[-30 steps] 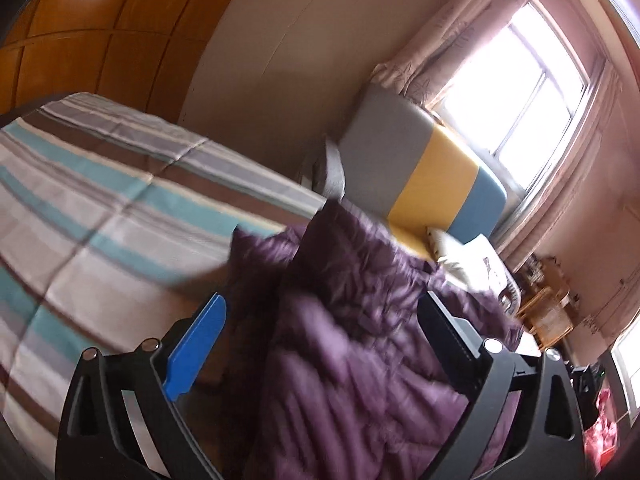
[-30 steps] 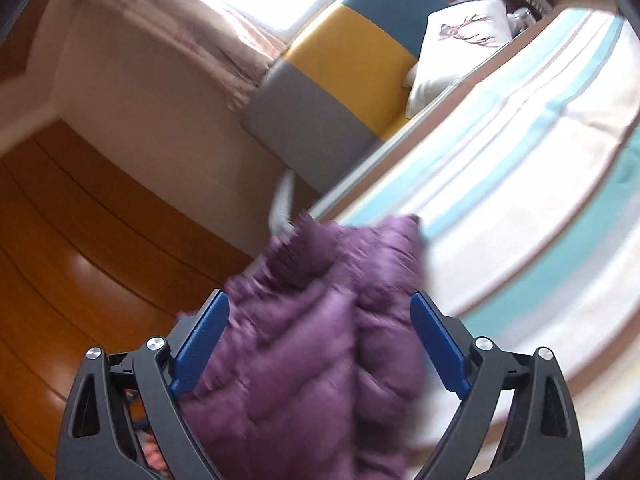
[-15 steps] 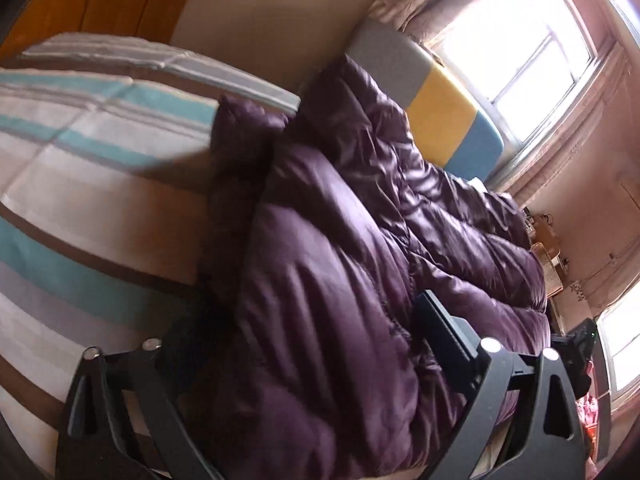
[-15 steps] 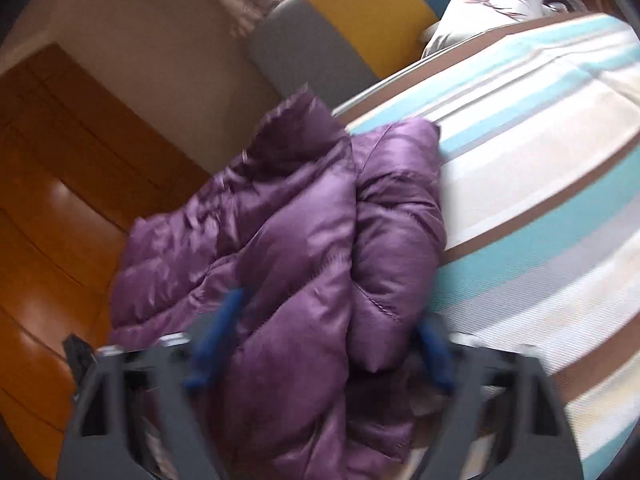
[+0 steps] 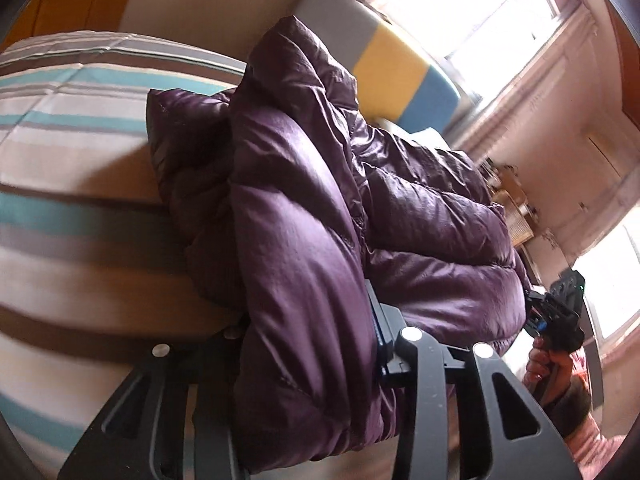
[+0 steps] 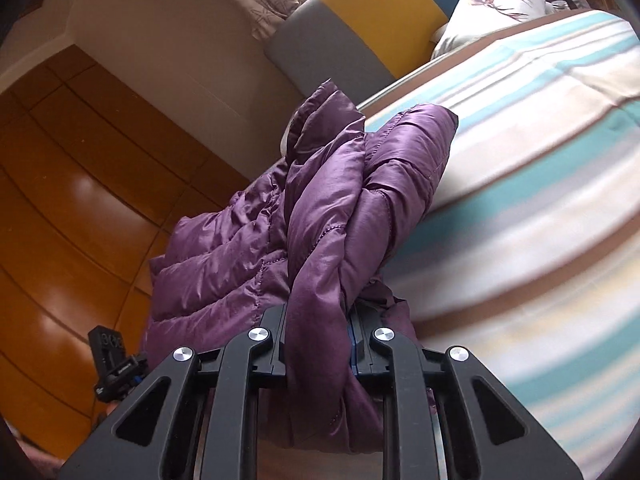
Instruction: Fold large clothes
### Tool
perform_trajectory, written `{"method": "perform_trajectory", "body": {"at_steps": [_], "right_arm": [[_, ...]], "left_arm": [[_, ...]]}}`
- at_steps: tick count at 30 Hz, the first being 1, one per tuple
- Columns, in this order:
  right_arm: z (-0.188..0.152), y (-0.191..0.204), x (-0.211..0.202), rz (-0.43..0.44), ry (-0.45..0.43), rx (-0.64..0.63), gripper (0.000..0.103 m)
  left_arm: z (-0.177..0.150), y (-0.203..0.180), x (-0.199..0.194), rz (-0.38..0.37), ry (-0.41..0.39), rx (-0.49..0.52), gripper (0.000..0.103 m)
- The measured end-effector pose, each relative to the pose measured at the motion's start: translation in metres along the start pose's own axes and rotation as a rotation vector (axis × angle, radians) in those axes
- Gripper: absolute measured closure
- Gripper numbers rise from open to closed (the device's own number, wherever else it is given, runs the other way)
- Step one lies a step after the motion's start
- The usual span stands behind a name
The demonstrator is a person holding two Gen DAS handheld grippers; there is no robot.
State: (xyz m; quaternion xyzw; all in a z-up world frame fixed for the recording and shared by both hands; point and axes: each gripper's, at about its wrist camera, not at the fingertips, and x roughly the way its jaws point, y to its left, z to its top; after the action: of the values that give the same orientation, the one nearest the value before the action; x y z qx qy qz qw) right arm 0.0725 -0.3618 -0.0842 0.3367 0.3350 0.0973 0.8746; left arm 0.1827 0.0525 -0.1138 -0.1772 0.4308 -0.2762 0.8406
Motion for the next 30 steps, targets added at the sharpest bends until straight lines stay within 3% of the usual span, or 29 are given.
{"method": "perform_trajectory", "body": {"at_steps": [4, 8, 14, 15, 19, 23, 30], "right_arm": [[-0.012, -0.007, -0.019, 0.001, 0.009, 0.011, 0.085], [-0.012, -0.008, -0.012, -0.004, -0.010, 0.021, 0.083], [-0.015, -0.011, -0.010, -0.005, -0.032, 0.030, 0.083], [-0.015, -0.010, -0.010, -0.023, -0.034, 0.027, 0.075], [-0.015, -0.006, -0.013, -0.058, -0.033, 0.005, 0.069], [-0.012, -0.006, -0.019, -0.099, -0.047, 0.004, 0.052], [0.001, 0.002, -0.050, -0.194, -0.166, -0.026, 0.051]], "left_arm": [[-0.019, -0.008, -0.009, -0.023, 0.019, 0.026, 0.064], [-0.022, -0.008, -0.012, -0.004, -0.001, 0.033, 0.054], [-0.025, -0.011, -0.014, 0.026, -0.014, 0.049, 0.051], [-0.027, -0.011, -0.016, 0.027, -0.018, 0.048, 0.051], [-0.025, -0.019, -0.019, 0.047, -0.029, 0.054, 0.047], [-0.029, -0.023, -0.026, 0.078, -0.050, 0.066, 0.037], [-0.016, -0.025, -0.060, 0.194, -0.177, 0.055, 0.030]]}}
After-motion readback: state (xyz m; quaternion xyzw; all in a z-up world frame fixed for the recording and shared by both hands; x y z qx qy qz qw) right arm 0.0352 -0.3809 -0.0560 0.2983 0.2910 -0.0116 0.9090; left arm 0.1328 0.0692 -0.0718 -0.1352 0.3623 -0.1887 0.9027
